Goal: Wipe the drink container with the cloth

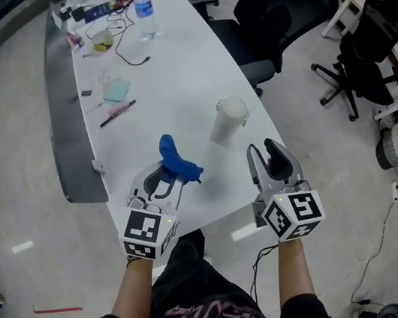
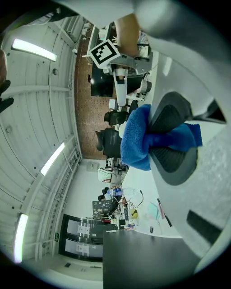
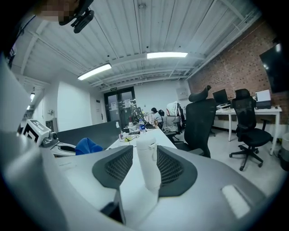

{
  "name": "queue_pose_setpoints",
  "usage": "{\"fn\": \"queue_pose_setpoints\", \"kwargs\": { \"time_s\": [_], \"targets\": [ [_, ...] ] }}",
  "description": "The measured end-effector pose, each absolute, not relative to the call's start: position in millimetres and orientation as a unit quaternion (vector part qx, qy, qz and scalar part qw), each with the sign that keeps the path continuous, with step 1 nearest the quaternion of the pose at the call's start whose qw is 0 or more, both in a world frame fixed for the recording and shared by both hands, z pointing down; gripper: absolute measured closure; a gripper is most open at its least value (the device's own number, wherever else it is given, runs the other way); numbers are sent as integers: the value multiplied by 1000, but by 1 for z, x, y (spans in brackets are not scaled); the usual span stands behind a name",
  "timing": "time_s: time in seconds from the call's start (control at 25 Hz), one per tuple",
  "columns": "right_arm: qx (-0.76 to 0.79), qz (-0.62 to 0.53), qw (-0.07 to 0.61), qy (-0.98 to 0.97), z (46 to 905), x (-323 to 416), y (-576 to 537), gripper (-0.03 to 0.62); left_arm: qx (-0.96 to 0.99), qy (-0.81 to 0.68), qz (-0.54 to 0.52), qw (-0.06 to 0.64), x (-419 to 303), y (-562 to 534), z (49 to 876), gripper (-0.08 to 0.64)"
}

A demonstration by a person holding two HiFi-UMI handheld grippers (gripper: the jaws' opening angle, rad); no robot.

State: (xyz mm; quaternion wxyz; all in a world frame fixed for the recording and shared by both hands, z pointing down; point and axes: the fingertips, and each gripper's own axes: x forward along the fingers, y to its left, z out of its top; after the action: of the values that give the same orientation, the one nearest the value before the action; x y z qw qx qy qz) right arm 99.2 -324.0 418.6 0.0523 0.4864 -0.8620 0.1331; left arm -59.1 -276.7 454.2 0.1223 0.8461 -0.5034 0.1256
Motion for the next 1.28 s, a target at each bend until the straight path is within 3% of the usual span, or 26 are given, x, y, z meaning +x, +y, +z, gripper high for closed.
{"fn": "queue_pose_setpoints", "kwargs": {
  "time_s": [0.32, 0.76, 1.28],
  "targets": [
    [471, 129, 60, -871, 426, 70, -359, 348, 842, -505, 130, 138, -76, -285, 470, 472],
    [467, 124, 70, -873, 429, 53, -397, 314, 851, -485, 135, 148, -74, -297, 484, 472],
    [466, 122, 69, -874, 433, 49, -407, 327, 853, -478, 140, 158, -72, -302, 494, 472]
  ]
}}
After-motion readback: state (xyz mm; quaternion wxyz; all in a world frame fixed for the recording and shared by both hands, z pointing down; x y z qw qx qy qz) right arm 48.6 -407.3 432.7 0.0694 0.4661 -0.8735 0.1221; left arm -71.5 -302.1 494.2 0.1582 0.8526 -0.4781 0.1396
